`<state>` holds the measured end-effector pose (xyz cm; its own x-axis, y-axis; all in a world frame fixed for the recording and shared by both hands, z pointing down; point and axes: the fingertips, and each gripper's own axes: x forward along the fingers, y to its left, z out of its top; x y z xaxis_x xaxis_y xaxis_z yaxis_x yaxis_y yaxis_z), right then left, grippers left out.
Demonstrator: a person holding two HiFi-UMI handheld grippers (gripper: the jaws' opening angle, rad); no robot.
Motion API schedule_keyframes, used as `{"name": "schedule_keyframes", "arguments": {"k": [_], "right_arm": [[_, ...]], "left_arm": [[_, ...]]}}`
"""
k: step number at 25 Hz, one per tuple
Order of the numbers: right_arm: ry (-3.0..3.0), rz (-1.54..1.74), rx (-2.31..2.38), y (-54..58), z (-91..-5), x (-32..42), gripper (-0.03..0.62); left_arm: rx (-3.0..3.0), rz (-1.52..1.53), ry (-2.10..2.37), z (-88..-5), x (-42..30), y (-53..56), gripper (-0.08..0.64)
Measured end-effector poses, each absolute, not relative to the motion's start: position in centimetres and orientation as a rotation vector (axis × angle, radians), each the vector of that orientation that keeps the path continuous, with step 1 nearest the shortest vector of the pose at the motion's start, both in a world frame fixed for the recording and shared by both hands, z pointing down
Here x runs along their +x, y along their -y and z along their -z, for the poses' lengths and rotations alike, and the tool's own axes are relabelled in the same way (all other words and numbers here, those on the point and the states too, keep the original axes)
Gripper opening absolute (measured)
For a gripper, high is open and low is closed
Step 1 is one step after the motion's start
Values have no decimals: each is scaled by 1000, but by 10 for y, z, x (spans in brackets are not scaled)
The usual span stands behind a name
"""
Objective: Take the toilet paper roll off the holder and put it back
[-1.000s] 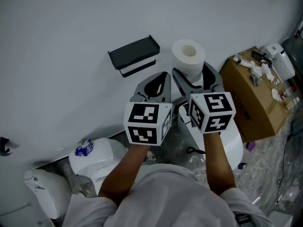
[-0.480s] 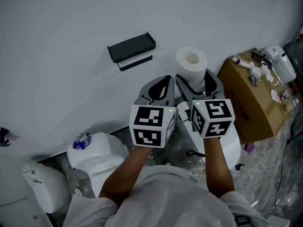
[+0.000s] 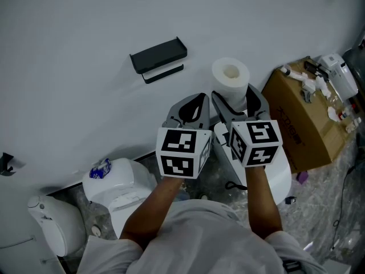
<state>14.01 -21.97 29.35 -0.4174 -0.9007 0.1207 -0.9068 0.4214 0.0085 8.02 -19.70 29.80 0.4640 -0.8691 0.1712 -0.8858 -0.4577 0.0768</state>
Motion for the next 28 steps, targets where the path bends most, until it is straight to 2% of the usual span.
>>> {"name": "schedule_keyframes", "arguments": {"k": [28], "right_arm": [[2535,-87,1635,229,-294,136,360]], "left_arm": [[2560,-161,1526,-299,74,209,3]]}}
